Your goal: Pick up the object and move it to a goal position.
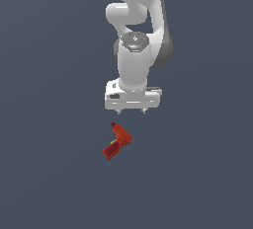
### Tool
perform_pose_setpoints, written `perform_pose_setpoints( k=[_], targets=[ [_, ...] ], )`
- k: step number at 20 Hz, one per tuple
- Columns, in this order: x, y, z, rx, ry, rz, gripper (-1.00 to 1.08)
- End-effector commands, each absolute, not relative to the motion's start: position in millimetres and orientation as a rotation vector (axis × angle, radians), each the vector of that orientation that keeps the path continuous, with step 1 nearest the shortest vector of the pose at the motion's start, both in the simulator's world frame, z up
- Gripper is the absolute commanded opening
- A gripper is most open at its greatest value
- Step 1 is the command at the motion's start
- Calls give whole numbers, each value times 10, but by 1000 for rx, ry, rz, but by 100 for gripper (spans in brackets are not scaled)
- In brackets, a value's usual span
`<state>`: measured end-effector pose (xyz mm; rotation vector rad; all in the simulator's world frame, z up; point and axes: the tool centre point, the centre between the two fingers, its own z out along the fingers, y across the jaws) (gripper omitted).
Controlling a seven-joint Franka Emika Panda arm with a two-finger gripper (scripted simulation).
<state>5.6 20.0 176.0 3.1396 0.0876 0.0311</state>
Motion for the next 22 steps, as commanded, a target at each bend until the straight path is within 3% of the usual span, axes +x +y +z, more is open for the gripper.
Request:
perform_pose_setpoints(
  k=[1,22],
  targets=[
    [60,185,1733,3141,111,30,108],
    [148,-117,1164,3140,656,45,108]
  ],
)
